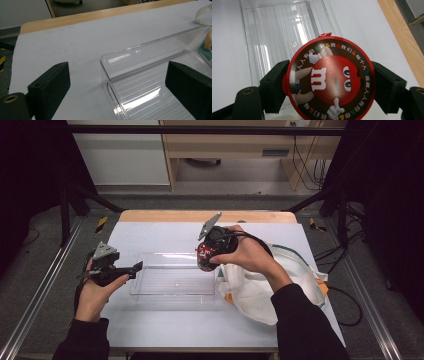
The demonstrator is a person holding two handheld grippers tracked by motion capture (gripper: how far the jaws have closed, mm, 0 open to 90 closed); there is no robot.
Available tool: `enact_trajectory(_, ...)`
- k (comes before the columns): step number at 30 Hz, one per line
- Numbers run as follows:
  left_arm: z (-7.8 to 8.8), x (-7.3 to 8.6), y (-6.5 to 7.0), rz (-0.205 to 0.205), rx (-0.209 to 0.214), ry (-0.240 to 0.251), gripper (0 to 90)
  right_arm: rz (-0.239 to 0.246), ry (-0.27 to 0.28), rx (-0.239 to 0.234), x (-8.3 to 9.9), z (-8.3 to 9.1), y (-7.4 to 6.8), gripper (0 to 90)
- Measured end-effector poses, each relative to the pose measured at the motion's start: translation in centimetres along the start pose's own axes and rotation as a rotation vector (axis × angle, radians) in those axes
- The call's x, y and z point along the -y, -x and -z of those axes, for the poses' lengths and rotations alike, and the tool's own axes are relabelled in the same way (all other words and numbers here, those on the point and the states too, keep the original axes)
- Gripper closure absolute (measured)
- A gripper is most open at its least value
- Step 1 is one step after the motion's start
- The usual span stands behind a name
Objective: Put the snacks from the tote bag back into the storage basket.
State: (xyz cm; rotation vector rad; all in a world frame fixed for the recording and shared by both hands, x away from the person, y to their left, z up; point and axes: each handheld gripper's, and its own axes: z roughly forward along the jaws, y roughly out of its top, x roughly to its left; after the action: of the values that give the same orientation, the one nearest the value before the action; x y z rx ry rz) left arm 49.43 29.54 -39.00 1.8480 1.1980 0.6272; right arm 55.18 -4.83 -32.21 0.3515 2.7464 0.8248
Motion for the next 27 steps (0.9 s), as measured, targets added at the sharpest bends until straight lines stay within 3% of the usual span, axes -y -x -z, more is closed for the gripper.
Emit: enact_trajectory(27,0.2,-0.1,-0.1,-0.002,0.007,0.002,6.0,0.014,-0.007,-0.014,-0.4,-1.6,-0.9,24.2)
